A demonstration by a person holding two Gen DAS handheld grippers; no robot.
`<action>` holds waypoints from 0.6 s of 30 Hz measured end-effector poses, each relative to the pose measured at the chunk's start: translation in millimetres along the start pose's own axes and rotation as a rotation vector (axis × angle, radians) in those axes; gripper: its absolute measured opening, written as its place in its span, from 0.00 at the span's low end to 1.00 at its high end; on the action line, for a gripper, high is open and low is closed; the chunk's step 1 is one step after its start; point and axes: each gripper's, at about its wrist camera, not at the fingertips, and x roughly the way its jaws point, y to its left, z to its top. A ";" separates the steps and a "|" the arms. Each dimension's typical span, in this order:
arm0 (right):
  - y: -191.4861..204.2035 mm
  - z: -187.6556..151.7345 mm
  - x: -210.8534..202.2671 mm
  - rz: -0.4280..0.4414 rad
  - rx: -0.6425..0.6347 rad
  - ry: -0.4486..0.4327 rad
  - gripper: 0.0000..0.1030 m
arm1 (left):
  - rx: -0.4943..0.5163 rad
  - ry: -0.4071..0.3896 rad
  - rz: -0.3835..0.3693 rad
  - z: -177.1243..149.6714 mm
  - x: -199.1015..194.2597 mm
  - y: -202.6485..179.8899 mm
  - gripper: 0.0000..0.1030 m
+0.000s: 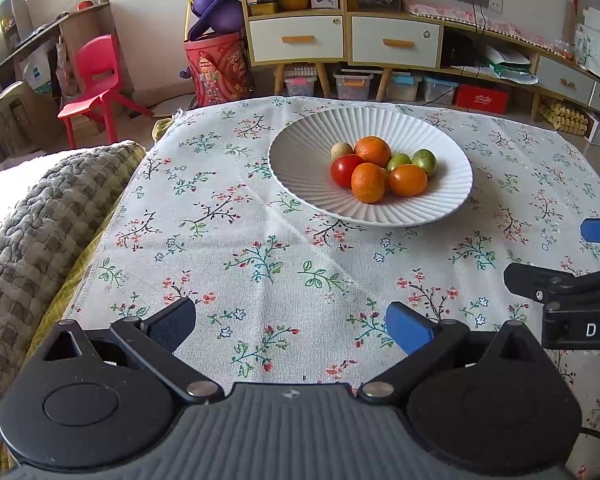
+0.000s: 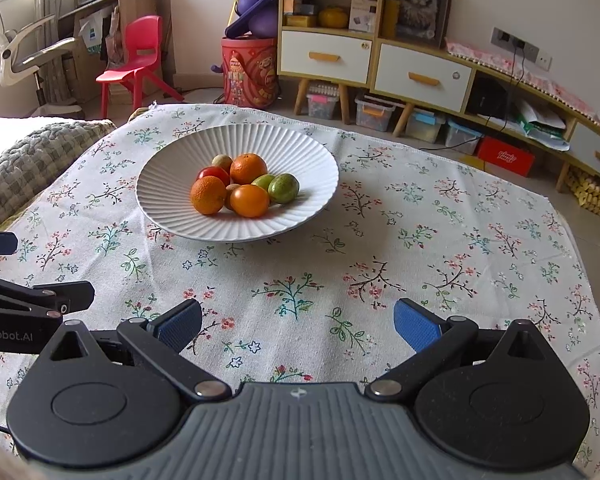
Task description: Organize fruits
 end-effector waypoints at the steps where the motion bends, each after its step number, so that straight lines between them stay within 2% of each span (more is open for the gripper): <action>1: -0.1 0.0 0.0 0.000 -0.001 0.000 0.99 | 0.000 0.000 0.000 -0.1 0.0 -0.1 0.89; 18: 0.1 -0.3 0.2 -0.002 -0.002 -0.001 0.99 | 0.003 0.007 -0.007 -0.3 0.2 -0.6 0.89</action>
